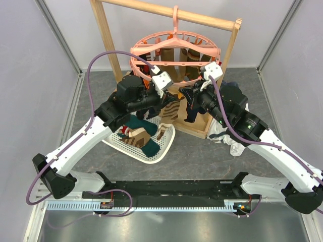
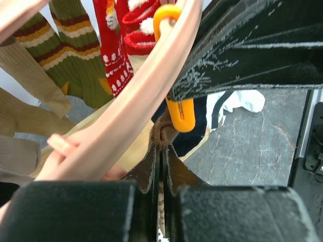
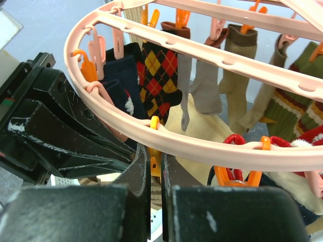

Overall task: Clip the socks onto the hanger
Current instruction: Clamp the sock onto the hanger, then open the clamp at the hanger.

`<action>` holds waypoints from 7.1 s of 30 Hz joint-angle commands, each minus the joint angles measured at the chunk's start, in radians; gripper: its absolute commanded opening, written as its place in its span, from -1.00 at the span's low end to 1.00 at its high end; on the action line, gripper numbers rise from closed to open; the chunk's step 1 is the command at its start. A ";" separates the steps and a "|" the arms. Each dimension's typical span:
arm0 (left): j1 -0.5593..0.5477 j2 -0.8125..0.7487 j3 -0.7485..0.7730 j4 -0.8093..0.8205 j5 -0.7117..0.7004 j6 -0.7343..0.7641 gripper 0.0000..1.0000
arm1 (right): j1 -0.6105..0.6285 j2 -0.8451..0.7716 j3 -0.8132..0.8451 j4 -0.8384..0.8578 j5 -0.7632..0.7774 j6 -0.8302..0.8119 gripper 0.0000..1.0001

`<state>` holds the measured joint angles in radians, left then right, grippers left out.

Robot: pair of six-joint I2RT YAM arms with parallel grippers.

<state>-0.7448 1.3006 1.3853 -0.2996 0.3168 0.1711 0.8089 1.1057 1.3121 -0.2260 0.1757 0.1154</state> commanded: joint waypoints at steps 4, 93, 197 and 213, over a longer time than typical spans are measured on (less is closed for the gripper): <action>0.019 0.008 0.034 0.082 0.088 -0.031 -0.97 | -0.001 -0.012 0.001 0.024 -0.082 -0.039 -1.00; 0.119 -0.363 -0.502 0.533 -0.113 -0.300 0.47 | -0.065 -0.037 -0.059 0.013 0.028 -0.083 0.80; -0.232 -0.004 -0.361 0.818 -0.711 -0.133 -0.96 | 0.056 0.080 0.108 -0.038 0.222 0.271 0.03; -0.234 0.006 -0.344 0.792 -0.755 -0.133 -0.96 | 0.065 0.042 0.104 -0.026 0.197 0.257 -0.03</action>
<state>-0.9676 1.3010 0.9932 0.4992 -0.4107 0.0025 0.8654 1.1748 1.4143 -0.3069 0.3859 0.3737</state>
